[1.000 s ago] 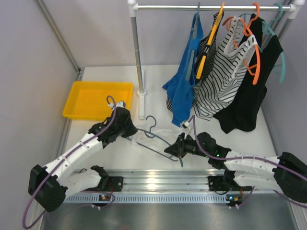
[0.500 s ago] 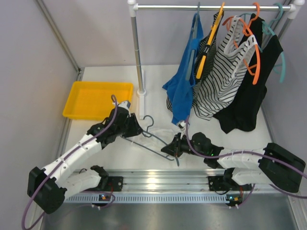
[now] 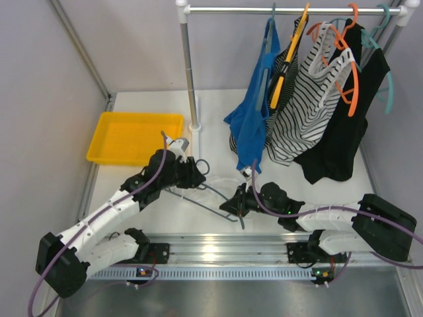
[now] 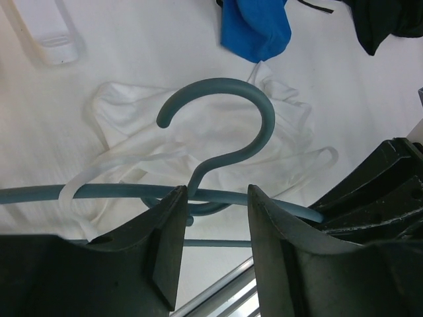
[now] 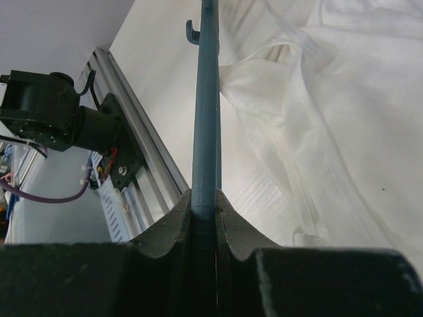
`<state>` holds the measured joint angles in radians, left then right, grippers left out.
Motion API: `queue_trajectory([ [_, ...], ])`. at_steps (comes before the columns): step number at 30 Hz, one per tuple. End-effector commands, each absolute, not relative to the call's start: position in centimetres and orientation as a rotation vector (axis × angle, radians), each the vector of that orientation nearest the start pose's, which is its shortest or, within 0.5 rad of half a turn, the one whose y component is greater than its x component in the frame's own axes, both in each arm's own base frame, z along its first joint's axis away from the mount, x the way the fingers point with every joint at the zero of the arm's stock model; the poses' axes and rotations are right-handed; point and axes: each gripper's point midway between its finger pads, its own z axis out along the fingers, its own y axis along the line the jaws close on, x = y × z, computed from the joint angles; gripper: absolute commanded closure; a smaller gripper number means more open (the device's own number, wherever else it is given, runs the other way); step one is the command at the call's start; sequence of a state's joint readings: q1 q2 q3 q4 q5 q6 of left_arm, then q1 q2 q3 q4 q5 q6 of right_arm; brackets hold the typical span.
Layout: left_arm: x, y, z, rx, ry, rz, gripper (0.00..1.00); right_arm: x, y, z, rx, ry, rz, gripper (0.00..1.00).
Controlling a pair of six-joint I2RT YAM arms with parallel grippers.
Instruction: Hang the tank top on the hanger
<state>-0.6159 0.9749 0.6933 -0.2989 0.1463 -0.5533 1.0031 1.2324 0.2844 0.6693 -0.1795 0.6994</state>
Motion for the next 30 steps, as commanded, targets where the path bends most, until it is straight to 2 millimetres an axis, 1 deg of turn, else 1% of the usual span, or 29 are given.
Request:
queue_trajectory([
  [1,23.8,-22.8,17.1,0.242,2.146,-0.831,0.53,14.0,33.6,11.6,-0.482,1.963,1.309,1.0],
  [4,24.1,-23.0,16.8,0.266,2.149,-0.814,0.53,13.9,33.7,11.6,-0.483,1.965,1.309,1.0],
  [8,24.3,-22.9,15.5,0.296,2.179,-0.759,0.53,13.8,33.7,11.5,-0.484,1.966,1.308,1.0],
  [14,23.9,-23.1,14.5,0.323,2.206,-0.732,0.55,13.8,33.8,11.7,-0.486,1.963,1.31,1.0],
  [15,23.9,-23.1,14.6,0.322,2.2,-0.727,0.56,13.8,33.8,11.7,-0.486,1.964,1.309,1.0],
  [17,23.8,-23.3,14.3,0.329,2.206,-0.716,0.6,13.9,33.9,11.7,-0.484,1.963,1.309,1.0],
  [18,23.8,-23.2,14.0,0.323,2.21,-0.703,0.64,13.8,33.9,11.7,-0.485,1.966,1.307,1.0],
  [19,23.7,-23.2,13.8,0.326,2.213,-0.702,0.71,13.9,33.9,11.7,-0.484,1.968,1.307,1.0],
  [21,23.7,-23.2,13.5,0.323,2.215,-0.7,0.78,13.9,33.9,11.9,-0.483,1.967,1.304,1.0],
  [23,23.8,-23.1,13.4,0.312,2.212,-0.693,0.88,14.0,33.9,11.8,-0.48,1.976,1.295,1.0],
  [24,23.8,-23.2,13.3,0.31,2.211,-0.695,0.9,14.0,33.8,11.8,-0.478,1.979,1.29,1.0],
  [26,23.8,-23.1,13.4,0.309,2.201,-0.688,0.99,14.1,33.6,11.6,-0.472,1.994,1.271,1.0],
  [28,23.8,-23.2,13.5,0.319,2.188,-0.687,1.0,14.2,33.5,11.7,-0.461,1.999,1.26,0.99],
  [30,23.8,-23.2,13.7,0.325,2.17,-0.683,1.0,14.3,33.3,11.4,-0.455,2.023,1.237,0.94],
])
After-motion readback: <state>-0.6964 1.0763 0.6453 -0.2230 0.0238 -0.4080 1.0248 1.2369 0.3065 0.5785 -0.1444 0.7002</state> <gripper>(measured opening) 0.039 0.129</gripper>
